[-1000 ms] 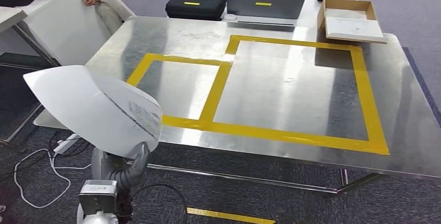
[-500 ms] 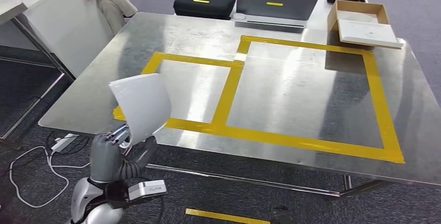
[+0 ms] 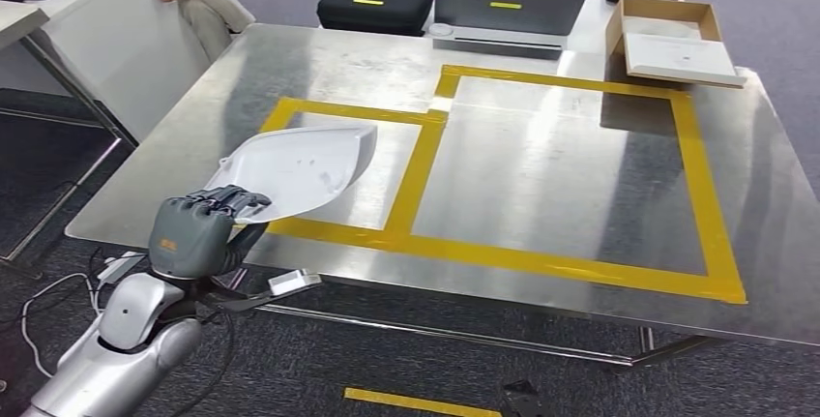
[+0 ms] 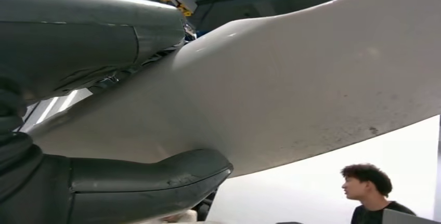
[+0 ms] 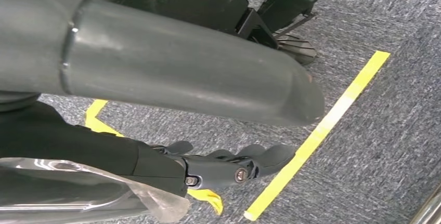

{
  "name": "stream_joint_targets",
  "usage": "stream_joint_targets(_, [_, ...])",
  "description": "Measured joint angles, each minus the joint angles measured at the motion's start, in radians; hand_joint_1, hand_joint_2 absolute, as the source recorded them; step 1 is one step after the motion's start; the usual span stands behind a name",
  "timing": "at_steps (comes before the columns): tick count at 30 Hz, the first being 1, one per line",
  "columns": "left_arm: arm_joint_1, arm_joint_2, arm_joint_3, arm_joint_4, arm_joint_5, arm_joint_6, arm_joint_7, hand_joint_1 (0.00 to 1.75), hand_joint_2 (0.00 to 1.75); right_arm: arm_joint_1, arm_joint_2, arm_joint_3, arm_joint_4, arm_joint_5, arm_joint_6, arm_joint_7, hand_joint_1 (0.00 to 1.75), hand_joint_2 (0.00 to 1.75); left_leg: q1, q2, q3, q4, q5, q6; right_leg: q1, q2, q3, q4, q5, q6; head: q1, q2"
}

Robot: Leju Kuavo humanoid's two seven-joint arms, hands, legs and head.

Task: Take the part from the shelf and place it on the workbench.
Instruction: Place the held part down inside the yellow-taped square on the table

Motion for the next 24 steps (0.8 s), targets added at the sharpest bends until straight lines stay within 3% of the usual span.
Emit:
stream_joint_targets(6, [-0.025, 0.013, -0.005, 0.016, -0.021, -0.032, 0.01, 1.75, 1.75, -0.002, 0.0, 0.0, 0.0, 0.005, 0.006, 0.004, 0.0, 0.0, 0.0, 0.0, 0.0, -0.003, 0.0, 0.0, 0.0, -0.001, -0.007, 0.0, -0.001, -0.001, 0.0, 0.0])
stream_joint_targets(11, [-0.154, 0.02, -0.061, 0.1, -0.079, -0.154, 0.034, 1.75, 1.75, -0.014, 0.004, 0.0, -0.001, 0.025, 0.02, 0.02, 0.0, 0.0, 0.001, 0.0, 0.001, -0.004, 0.001, -0.002, 0.0, -0.001, -0.013, 0.0, -0.002, -0.002, 0.0, 0.0])
stream_joint_targets(18, [-0.361, -0.003, -0.206, 0.297, 0.017, -0.448, -0.065, 1.75, 1.75, -0.039, 0.006, 0.0, -0.005, 0.053, 0.045, 0.037, 0.0, 0.0, 0.0, 0.0, 0.0, -0.004, 0.004, -0.004, 0.0, 0.001, -0.002, 0.001, 0.002, -0.002, 0.0, 0.0])
stream_joint_targets(24, [-0.486, -0.047, -0.385, 0.409, 0.017, -0.527, -0.086, 1.75, 1.75, -0.048, 0.009, 0.0, -0.008, 0.077, 0.071, 0.05, 0.0, 0.0, 0.0, 0.0, 0.0, -0.004, 0.003, -0.003, 0.0, 0.001, -0.003, 0.0, 0.002, -0.001, 0.0, 0.0])
